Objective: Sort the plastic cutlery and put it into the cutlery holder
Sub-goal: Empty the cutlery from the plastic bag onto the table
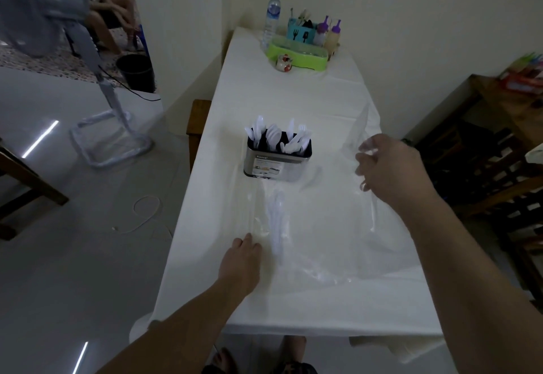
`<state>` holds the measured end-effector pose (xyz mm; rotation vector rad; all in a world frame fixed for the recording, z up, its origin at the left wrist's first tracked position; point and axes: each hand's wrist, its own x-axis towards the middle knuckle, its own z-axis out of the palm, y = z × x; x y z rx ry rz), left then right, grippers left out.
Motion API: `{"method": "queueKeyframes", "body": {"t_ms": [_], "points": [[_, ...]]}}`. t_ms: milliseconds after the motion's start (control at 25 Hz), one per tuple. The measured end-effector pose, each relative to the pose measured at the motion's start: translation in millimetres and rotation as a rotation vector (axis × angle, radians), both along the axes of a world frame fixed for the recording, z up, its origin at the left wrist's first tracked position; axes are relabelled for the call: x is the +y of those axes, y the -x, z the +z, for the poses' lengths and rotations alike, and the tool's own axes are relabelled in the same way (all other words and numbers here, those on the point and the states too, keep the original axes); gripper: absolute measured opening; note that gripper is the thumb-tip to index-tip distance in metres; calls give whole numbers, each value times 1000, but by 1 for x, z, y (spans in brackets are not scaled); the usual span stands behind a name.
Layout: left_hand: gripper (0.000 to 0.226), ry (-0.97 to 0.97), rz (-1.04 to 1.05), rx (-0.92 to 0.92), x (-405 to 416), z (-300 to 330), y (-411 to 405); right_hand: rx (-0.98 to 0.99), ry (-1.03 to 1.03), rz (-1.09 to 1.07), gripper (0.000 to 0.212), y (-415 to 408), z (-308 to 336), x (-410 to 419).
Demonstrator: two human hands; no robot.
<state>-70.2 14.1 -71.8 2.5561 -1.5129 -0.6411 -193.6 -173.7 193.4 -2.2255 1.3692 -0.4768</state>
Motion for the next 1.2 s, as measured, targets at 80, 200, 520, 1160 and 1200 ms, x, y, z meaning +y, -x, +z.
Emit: {"method": "queueKeyframes", "body": {"t_ms": [80,200,520,1160,1200], "points": [[45,-6,-14,-35,-1,2,4,-34,11,16,6,-1,14,5],[43,-4,-20,-62,-2,5,8,-89,-55,14,7,1,23,13],[46,-31,-18,-9,-2,6,4,-35,-85,11,16,6,15,9],[50,-50,-52,-45,0,5,1,549,540,-234,62,42,-70,-27],[49,-44,-51,-43,0,6,1,519,580,-183,59,42,-75,-26]]}}
